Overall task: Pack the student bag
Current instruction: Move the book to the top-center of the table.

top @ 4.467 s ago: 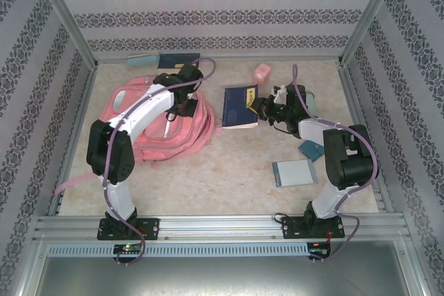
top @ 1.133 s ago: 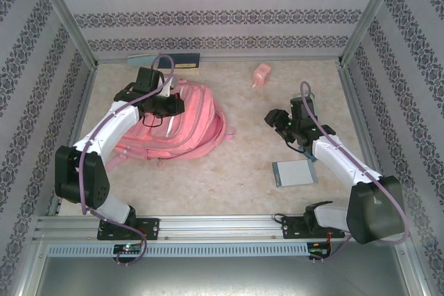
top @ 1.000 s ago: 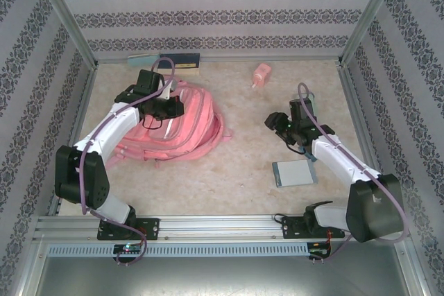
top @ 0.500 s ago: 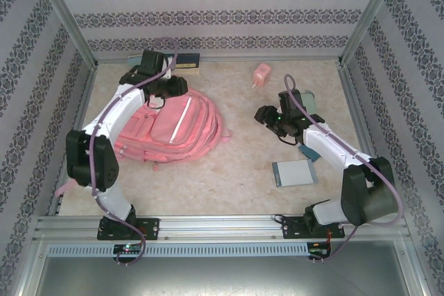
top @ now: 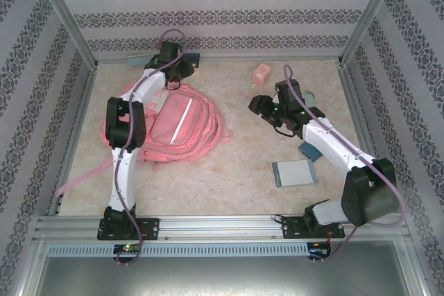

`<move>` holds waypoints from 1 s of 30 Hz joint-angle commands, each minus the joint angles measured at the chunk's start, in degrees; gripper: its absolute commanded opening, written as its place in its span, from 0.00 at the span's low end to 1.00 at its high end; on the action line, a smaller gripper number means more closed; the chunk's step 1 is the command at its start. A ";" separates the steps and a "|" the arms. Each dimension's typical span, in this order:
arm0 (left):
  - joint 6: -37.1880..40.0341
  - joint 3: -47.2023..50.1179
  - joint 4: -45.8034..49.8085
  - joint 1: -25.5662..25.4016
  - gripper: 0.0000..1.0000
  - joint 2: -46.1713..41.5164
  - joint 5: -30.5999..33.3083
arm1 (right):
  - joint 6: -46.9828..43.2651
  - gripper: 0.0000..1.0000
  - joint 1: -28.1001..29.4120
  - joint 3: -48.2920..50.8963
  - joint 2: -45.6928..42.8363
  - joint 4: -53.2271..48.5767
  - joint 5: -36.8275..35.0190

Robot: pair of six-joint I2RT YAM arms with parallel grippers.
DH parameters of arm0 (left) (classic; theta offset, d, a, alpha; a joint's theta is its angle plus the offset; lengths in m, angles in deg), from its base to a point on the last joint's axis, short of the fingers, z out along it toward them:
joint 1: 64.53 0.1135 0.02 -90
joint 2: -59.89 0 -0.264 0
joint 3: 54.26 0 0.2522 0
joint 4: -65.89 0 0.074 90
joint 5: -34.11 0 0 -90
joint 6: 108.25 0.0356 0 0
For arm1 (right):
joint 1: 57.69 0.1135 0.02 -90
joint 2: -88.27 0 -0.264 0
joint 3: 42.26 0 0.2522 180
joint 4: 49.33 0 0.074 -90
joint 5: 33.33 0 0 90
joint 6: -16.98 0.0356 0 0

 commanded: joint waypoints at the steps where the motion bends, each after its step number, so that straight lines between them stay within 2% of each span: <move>1: -9.26 -5.54 -10.42 1.35 0.41 4.06 0.83 | 0.20 0.58 1.11 -1.79 0.30 -0.78 0.72; 6: -14.90 -12.75 -13.98 1.88 0.47 10.93 1.51 | 1.03 0.58 1.54 -1.66 1.04 -0.74 0.63; 15: -22.78 -24.91 -12.89 2.99 0.52 23.05 5.07 | 1.99 0.58 1.76 -1.86 0.97 -1.59 0.07; 20: -25.89 -29.73 -2.47 3.21 0.51 26.41 7.34 | 2.12 0.58 1.72 -1.41 0.52 -2.36 -0.25; 23: -27.50 -29.10 2.00 3.06 0.47 26.44 4.43 | 2.14 0.58 1.54 -1.46 0.85 -2.53 -0.21; 30: -26.96 -26.70 14.47 -0.30 0.46 24.86 -2.32 | 1.72 0.58 0.68 -3.67 3.63 -2.09 1.24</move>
